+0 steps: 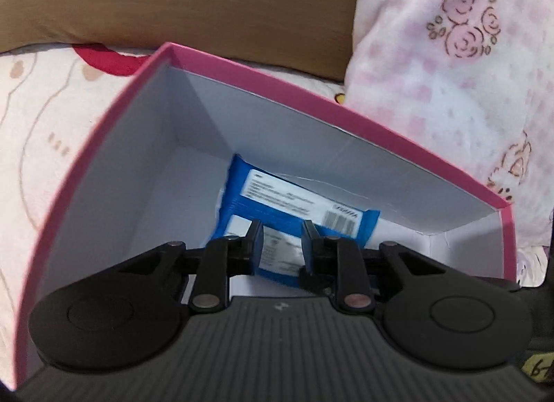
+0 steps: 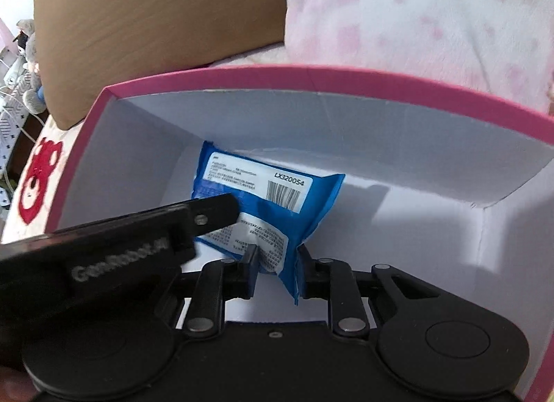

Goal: Organize objects
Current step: 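Lower the blue packet into the pink box and open the left gripper, then raise the left tool out of the box and move toward the clear floss box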

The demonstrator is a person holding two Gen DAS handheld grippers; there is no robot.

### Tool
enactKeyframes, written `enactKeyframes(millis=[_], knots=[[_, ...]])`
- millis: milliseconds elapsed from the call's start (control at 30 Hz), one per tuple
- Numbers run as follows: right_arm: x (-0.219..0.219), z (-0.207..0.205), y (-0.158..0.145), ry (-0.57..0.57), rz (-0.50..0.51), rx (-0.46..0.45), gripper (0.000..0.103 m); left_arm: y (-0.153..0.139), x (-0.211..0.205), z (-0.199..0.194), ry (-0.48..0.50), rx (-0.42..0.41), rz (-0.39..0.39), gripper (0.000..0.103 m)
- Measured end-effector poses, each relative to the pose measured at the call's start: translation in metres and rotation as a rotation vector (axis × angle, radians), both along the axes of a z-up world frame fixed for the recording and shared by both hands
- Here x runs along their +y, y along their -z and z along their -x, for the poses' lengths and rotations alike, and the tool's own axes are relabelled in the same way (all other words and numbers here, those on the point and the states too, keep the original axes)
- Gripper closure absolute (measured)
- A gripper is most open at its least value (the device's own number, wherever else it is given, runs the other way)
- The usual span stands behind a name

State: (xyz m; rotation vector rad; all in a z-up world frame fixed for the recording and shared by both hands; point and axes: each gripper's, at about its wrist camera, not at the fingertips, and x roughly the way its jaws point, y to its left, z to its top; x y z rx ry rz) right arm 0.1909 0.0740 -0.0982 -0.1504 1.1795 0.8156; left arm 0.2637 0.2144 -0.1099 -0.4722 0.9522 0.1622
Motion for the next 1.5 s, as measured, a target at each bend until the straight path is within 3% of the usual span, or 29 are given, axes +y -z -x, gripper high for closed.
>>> enactKeyframes(millis=[133, 233, 333, 433, 467, 567, 700, 767, 900, 933, 1000, 1100, 1233, 1500], knots=[[0.0, 0.003, -0.001, 0.012, 0.012, -0.035, 0.079, 0.0, 0.009, 0.004, -0.05, 0.024, -0.047, 0.081], [-0.002, 0.003, 0.001, 0.031, 0.02, -0.031, 0.079, 0.004, 0.013, 0.005, -0.068, 0.054, -0.023, 0.08], [-0.003, 0.002, 0.0, 0.041, 0.042, -0.059, 0.079, 0.004, 0.011, 0.004, -0.095, 0.082, -0.093, 0.077], [0.004, 0.004, 0.0, 0.047, 0.076, -0.087, 0.074, 0.003, 0.011, 0.003, -0.092, 0.081, -0.094, 0.074], [0.005, 0.005, -0.001, 0.05, 0.091, -0.097, 0.068, 0.005, 0.011, 0.002, -0.092, 0.091, -0.1, 0.072], [0.004, 0.004, -0.004, 0.03, 0.109, -0.103, 0.068, 0.007, 0.007, -0.002, -0.097, 0.131, -0.142, 0.068], [0.005, 0.004, -0.002, 0.015, 0.122, -0.069, 0.071, 0.008, 0.002, -0.007, -0.085, 0.13, -0.148, 0.063], [0.005, 0.004, -0.001, 0.016, 0.112, -0.047, 0.075, 0.008, -0.002, -0.009, -0.071, 0.12, -0.146, 0.066], [-0.002, -0.002, 0.002, 0.067, 0.022, 0.082, 0.079, 0.009, -0.004, -0.008, -0.04, 0.083, -0.05, 0.075], [-0.002, -0.003, 0.002, 0.069, 0.022, 0.087, 0.079, 0.009, -0.005, -0.008, -0.047, 0.086, -0.057, 0.076], [0.0, -0.004, -0.002, 0.065, 0.05, 0.046, 0.079, 0.009, -0.009, -0.009, -0.058, 0.097, -0.108, 0.076], [0.003, 0.012, -0.014, 0.039, 0.137, -0.061, 0.074, 0.006, -0.006, -0.005, -0.081, 0.095, -0.093, 0.076], [-0.018, 0.024, -0.037, -0.008, 0.176, -0.182, 0.074, -0.009, -0.003, 0.008, -0.105, 0.083, -0.102, 0.075], [-0.059, 0.046, -0.078, -0.085, 0.013, -0.194, 0.069, -0.036, -0.01, 0.039, -0.1, 0.079, -0.059, 0.061]])
